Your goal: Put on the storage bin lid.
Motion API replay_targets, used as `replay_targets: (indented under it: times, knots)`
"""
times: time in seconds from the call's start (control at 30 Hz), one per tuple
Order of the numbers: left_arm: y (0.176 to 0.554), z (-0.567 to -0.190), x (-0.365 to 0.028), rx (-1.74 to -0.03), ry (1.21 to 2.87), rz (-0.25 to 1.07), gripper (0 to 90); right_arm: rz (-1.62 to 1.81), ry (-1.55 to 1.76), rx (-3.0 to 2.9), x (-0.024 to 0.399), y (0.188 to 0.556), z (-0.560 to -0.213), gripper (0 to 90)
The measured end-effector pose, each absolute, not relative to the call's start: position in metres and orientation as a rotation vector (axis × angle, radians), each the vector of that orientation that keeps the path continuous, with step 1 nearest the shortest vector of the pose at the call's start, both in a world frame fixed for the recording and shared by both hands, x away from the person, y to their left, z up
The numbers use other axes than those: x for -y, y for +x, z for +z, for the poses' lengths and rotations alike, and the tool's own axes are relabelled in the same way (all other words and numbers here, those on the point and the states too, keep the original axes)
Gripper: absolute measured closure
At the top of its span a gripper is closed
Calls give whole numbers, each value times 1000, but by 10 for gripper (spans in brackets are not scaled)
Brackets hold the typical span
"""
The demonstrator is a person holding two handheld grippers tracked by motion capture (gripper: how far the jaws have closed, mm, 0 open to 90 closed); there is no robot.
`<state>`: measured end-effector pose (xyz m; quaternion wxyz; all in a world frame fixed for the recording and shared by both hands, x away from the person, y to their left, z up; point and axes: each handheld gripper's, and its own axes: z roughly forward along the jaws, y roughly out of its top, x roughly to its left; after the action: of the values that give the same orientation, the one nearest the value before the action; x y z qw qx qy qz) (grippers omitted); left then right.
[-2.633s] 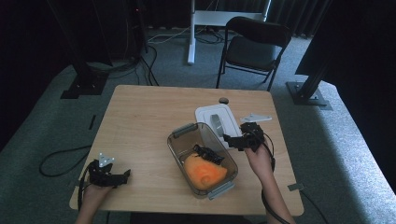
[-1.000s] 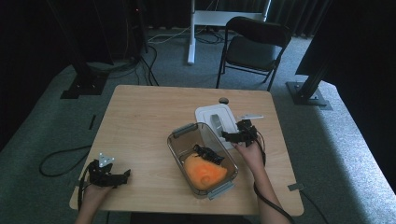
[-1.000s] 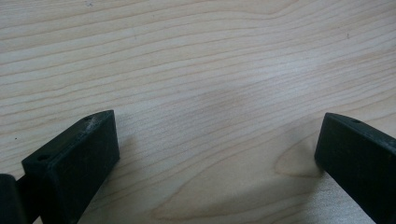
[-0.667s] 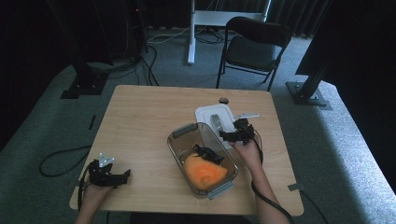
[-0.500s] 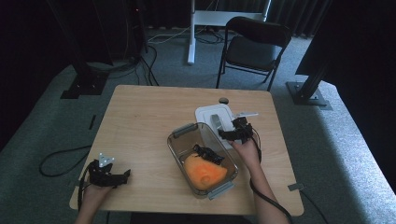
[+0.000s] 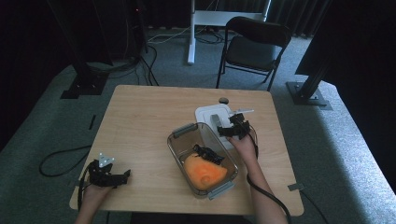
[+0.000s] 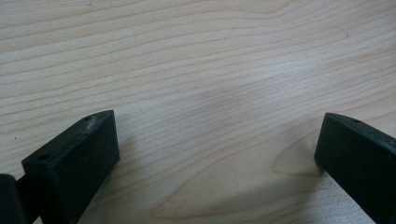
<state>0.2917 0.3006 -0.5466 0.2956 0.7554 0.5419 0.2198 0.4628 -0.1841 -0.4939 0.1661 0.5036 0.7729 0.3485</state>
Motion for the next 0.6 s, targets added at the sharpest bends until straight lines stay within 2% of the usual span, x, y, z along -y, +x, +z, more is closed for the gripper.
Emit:
replay_targets:
  times: [0.17,0.23,0.43,0.53,0.57,0.6]
  knots:
    - [292,-547,-301,-1442,2010,584,2,971,1450,-2230,179,471,-502,154]
    - [292,-547,-301,-1442,2010,584,2,966,1444,-2223,177,473,-503,196]
    - [292,-547,-301,-1441,2010,584,2,930,1453,-2241,170,479,-510,215]
    - [292,-547,-301,-1442,2009,584,2,889,1447,-2246,166,480,-515,271]
    - [292,-547,-301,-1442,2009,584,2,878,1446,-2245,165,480,-516,316]
    - [292,-547,-301,-1441,2010,584,2,878,1446,-2245,165,480,-516,316]
